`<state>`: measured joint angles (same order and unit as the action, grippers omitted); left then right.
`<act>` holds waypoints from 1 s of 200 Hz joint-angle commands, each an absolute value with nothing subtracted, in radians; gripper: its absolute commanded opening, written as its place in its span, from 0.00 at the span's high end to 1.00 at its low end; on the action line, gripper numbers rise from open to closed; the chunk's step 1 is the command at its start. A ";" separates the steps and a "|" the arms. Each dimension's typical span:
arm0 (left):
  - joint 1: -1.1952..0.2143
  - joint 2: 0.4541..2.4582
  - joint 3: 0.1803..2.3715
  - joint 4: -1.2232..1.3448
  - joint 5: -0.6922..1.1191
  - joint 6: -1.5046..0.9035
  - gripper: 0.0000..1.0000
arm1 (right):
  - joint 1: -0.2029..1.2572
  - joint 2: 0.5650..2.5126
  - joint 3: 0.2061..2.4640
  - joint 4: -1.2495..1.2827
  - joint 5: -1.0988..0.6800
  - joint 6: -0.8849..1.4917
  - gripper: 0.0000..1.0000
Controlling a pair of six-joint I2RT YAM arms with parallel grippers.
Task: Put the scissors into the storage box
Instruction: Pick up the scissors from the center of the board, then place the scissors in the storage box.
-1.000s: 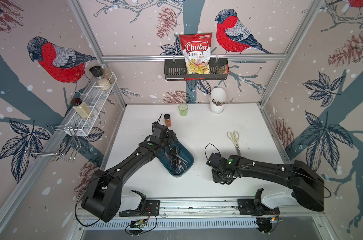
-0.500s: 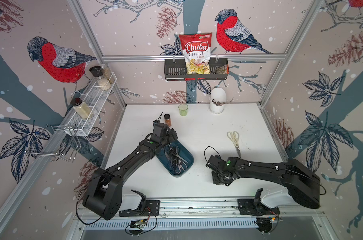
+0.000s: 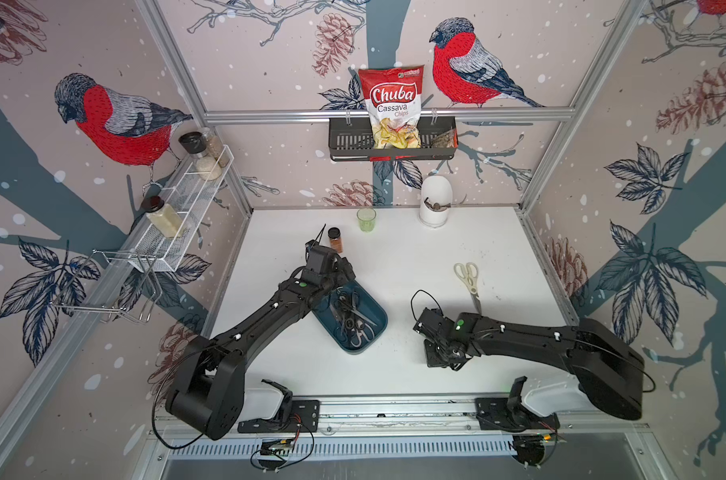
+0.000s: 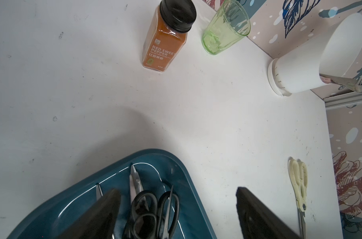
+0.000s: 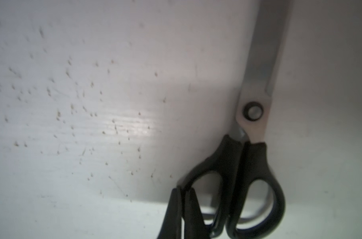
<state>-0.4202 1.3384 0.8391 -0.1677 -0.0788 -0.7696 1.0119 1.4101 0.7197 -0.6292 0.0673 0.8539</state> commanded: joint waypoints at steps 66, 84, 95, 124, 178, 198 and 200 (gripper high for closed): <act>-0.269 1.204 0.722 -0.153 -0.052 -0.826 0.09 | 0.866 1.473 1.079 -0.509 0.117 0.531 1.00; -0.218 1.153 0.675 -0.149 -0.057 -0.851 0.09 | 0.874 1.523 1.152 -0.490 0.096 0.487 1.00; -0.192 1.123 0.647 -0.147 -0.065 -0.860 0.09 | 0.890 1.552 1.187 -0.480 0.086 0.465 1.00; -0.112 1.067 0.576 -0.157 -0.087 -0.885 0.08 | 0.964 1.622 1.276 -0.443 0.070 0.414 1.00; 0.065 1.004 0.477 -0.150 0.012 -0.928 0.08 | 1.105 1.726 1.357 -0.437 0.013 0.352 1.00; 0.072 0.992 0.481 -0.154 0.008 -0.926 0.08 | 1.150 1.753 1.350 -0.426 -0.028 0.318 1.00; 0.073 0.991 0.482 -0.155 0.008 -0.925 0.08 | 1.153 1.756 1.349 -0.424 -0.030 0.313 1.00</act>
